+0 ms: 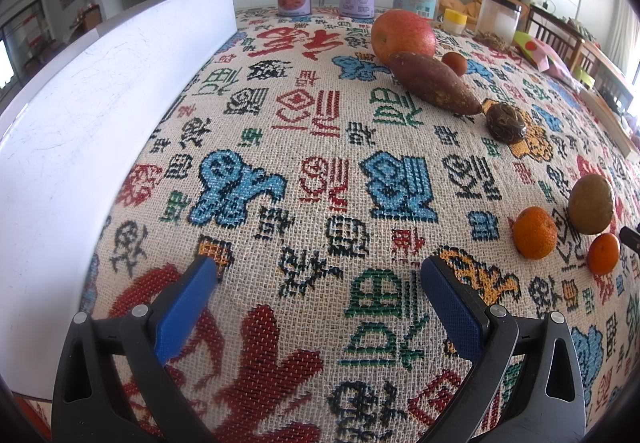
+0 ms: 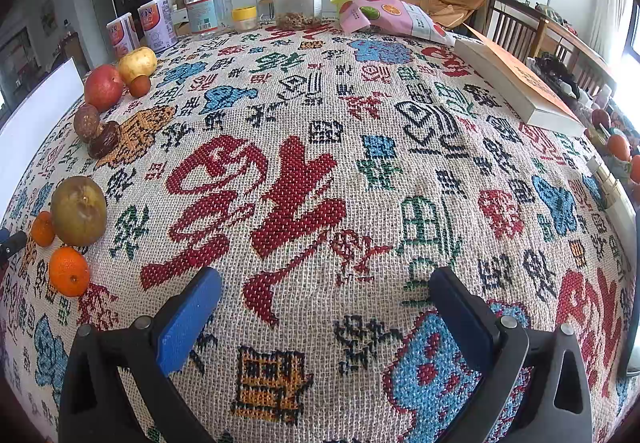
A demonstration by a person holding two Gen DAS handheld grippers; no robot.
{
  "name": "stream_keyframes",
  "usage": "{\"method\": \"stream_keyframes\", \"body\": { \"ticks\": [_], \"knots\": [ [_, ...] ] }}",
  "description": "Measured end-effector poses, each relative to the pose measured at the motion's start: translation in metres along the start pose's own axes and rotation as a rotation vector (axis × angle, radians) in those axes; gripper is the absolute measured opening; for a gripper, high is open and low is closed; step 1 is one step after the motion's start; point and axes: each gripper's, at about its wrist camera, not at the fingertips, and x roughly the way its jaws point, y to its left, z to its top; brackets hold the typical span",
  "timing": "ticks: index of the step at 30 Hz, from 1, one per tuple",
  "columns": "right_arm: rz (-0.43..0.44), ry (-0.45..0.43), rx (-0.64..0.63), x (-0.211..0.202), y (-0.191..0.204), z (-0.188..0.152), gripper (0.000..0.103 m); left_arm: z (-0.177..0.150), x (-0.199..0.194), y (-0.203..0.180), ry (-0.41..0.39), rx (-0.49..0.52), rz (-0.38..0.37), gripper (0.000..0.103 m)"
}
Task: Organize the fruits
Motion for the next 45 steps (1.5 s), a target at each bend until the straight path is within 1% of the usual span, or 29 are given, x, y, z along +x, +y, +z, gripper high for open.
{"method": "stream_keyframes", "body": {
  "ticks": [28, 32, 36, 39, 42, 45],
  "knots": [
    [0.004, -0.001, 0.002, 0.000, 0.000, 0.000, 0.103, 0.000, -0.001, 0.000, 0.001, 0.001, 0.000, 0.102],
    [0.005, -0.001, 0.002, 0.000, 0.000, 0.000, 0.103, 0.000, 0.001, 0.000, 0.007, 0.007, -0.008, 0.102],
    [0.006, -0.001, 0.003, 0.000, 0.000, 0.000, 0.103, 0.007, 0.005, -0.002, 0.041, 0.030, -0.038, 0.102],
    [0.007, -0.002, 0.003, 0.000, 0.000, 0.000, 0.103, 0.021, 0.007, -0.006, 0.069, 0.017, -0.106, 0.102],
    [0.006, -0.001, 0.003, 0.000, 0.000, 0.000, 0.103, 0.040, 0.004, -0.014, 0.061, -0.009, -0.173, 0.102],
    [0.007, -0.002, 0.003, 0.000, 0.000, 0.000, 0.103, 0.067, 0.006, -0.026, 0.052, -0.040, -0.242, 0.102]
  ]
}}
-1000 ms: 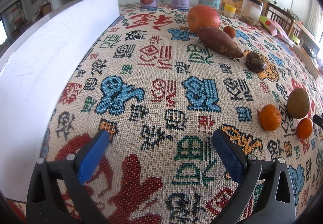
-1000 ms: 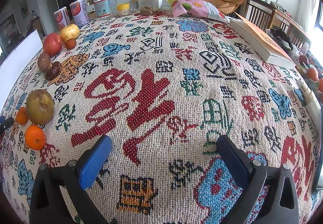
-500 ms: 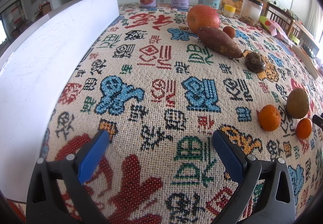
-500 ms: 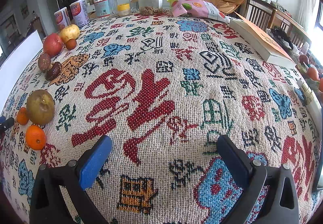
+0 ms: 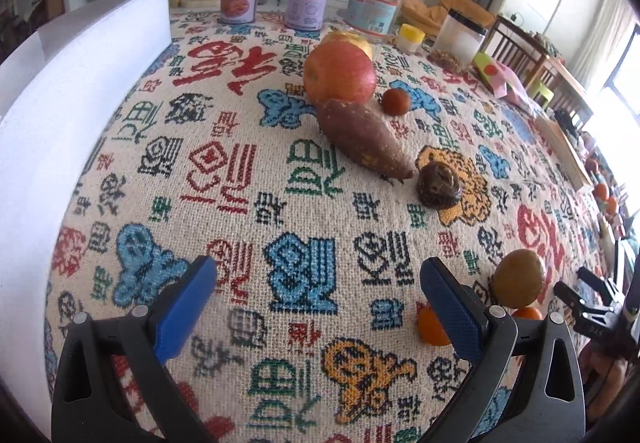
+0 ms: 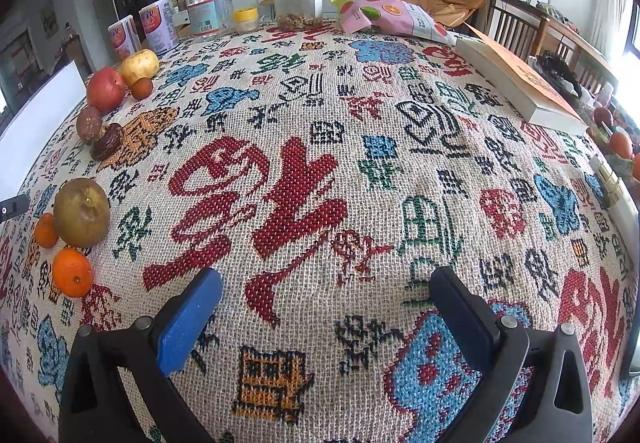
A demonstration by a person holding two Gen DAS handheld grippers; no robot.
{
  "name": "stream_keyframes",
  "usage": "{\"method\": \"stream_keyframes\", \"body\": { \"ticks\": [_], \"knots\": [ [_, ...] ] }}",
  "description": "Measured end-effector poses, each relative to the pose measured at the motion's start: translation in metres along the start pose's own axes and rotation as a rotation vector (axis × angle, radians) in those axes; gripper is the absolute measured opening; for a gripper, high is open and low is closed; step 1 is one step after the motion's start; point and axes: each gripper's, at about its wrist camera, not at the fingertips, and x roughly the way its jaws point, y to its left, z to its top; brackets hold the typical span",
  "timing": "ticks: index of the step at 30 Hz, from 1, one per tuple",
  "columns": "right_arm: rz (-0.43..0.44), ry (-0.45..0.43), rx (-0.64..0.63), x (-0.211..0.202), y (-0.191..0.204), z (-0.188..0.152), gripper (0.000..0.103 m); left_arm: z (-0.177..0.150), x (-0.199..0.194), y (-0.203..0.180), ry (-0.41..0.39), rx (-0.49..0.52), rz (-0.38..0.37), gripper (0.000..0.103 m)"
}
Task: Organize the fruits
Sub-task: 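Grasp the sweet potato beside the red apple with the left tool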
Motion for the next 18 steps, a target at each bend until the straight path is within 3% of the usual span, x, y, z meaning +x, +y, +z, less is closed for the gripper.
{"method": "stream_keyframes", "body": {
  "ticks": [3, 6, 14, 15, 16, 18],
  "knots": [
    [0.000, 0.000, 0.000, 0.000, 0.000, 0.000, 0.103, 0.031, 0.011, -0.012, -0.013, -0.027, -0.043, 0.101],
    [0.001, 0.000, 0.001, 0.000, 0.000, 0.000, 0.103, 0.058, 0.033, -0.022, 0.002, -0.051, -0.036, 0.101],
    [0.002, -0.001, 0.001, 0.000, 0.000, 0.000, 0.103, 0.074, 0.077, -0.027, 0.048, -0.066, 0.078, 0.098],
    [0.002, -0.001, 0.001, 0.000, 0.000, 0.000, 0.103, 0.074, 0.077, -0.026, 0.044, -0.070, 0.083, 0.090],
    [0.002, -0.001, 0.001, 0.000, 0.000, 0.000, 0.103, 0.074, 0.078, -0.024, 0.048, -0.073, 0.079, 0.072],
    [0.002, -0.001, 0.001, 0.000, 0.000, 0.000, 0.103, 0.073, 0.080, -0.021, 0.065, -0.083, 0.006, 0.058]
  ]
}}
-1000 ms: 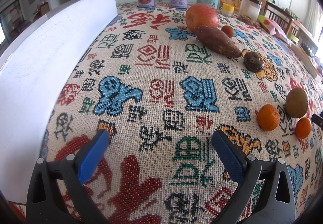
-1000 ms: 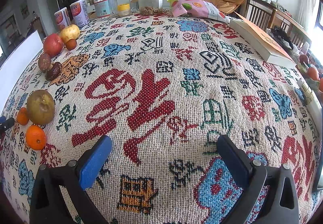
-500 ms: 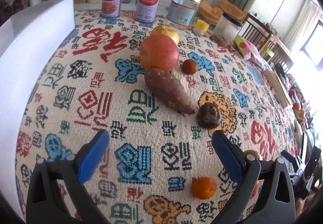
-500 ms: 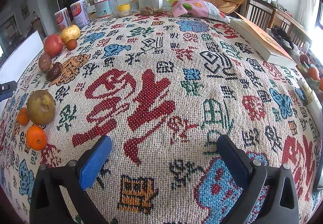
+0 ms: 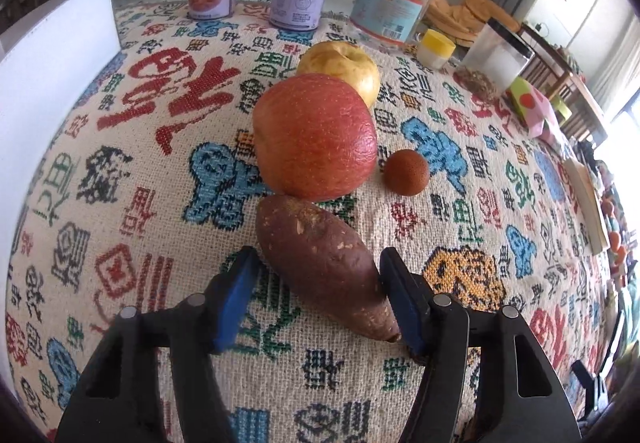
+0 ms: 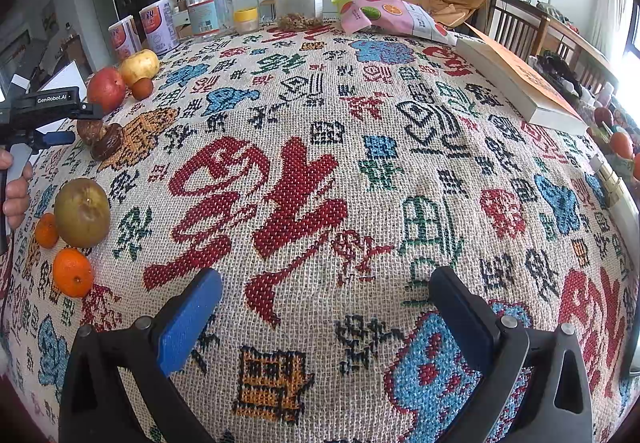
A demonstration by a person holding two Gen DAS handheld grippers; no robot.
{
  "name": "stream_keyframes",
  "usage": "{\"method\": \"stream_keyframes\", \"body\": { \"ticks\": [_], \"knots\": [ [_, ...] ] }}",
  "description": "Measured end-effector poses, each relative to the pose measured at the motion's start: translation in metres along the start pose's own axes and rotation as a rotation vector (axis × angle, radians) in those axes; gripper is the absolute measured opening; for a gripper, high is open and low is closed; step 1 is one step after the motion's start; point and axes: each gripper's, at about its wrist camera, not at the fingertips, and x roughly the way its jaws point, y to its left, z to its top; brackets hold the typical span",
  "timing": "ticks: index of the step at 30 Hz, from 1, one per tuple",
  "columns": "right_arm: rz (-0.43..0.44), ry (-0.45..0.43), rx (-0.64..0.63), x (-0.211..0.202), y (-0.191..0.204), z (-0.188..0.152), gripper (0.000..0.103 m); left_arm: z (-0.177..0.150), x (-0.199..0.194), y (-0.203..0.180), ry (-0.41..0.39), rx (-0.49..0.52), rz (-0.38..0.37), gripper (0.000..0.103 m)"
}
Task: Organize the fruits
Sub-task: 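Grasp the sweet potato beside the red apple with the left tool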
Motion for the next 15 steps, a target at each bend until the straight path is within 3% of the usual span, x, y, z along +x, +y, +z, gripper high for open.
{"method": "stream_keyframes", "body": {
  "ticks": [6, 15],
  "knots": [
    [0.001, 0.000, 0.001, 0.000, 0.000, 0.000, 0.103, -0.014, -0.015, 0.008, 0.021, 0.070, 0.001, 0.055],
    [0.002, -0.001, 0.001, 0.000, 0.000, 0.000, 0.103, -0.066, -0.063, 0.052, 0.163, 0.233, -0.046, 0.054]
  ]
}}
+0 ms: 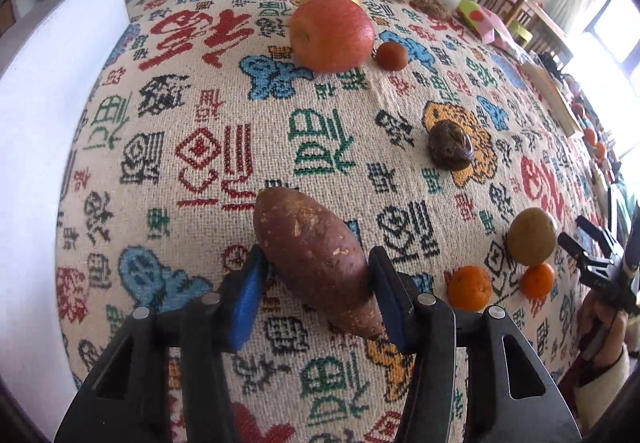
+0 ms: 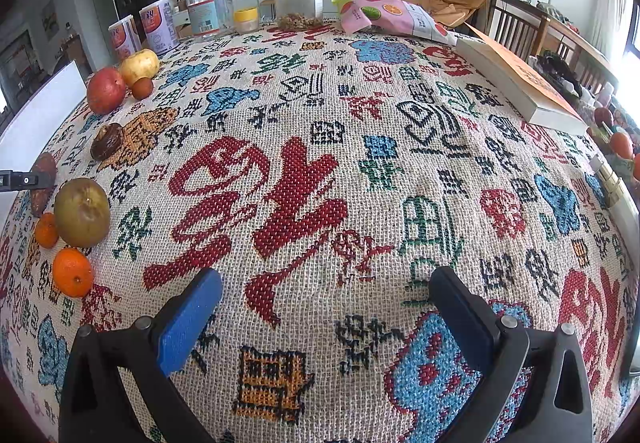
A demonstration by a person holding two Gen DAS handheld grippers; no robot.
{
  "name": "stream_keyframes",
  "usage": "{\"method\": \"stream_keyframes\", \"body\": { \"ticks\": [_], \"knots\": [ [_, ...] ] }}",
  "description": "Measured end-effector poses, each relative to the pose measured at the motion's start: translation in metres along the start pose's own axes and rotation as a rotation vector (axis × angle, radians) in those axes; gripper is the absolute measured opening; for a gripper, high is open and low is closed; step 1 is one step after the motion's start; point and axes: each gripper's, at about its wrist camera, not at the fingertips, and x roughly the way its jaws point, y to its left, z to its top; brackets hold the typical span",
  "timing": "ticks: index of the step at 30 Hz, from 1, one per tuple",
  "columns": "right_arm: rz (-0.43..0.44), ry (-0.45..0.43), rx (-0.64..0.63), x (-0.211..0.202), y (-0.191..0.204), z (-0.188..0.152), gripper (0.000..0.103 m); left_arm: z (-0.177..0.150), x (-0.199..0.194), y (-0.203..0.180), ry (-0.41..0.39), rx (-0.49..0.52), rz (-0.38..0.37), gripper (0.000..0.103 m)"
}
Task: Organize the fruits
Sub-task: 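Grasp the sweet potato beside the red apple with the left tool, then carry the sweet potato into the box with the left tool while the right tool carries an orange there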
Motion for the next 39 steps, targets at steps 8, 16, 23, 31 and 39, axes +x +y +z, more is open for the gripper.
{"method": "stream_keyframes", "body": {
  "ticks": [8, 16, 23, 31, 39],
  "knots": [
    [0.001, 0.000, 0.000, 0.000, 0.000, 0.000, 0.103, -0.024, -0.018, 0.023, -0.065, -0.036, 0.121, 0.080],
    [0.001, 0.000, 0.000, 0.000, 0.000, 0.000, 0.103, -0.037, -0.006, 0.011, -0.119, -0.068, 0.213, 0.080],
    [0.002, 0.000, 0.001, 0.000, 0.000, 0.000, 0.103, -0.049, -0.020, 0.014, -0.127, -0.054, 0.202, 0.041],
    [0.093, -0.038, 0.008, -0.008, -0.001, -0.001, 0.103, -0.054, -0.034, 0.019, -0.142, -0.041, 0.230, 0.065],
    [0.429, -0.073, -0.175, -0.040, 0.093, -0.024, 0.094, -0.054, -0.029, 0.021, -0.152, -0.041, 0.242, 0.065]
  ]
}}
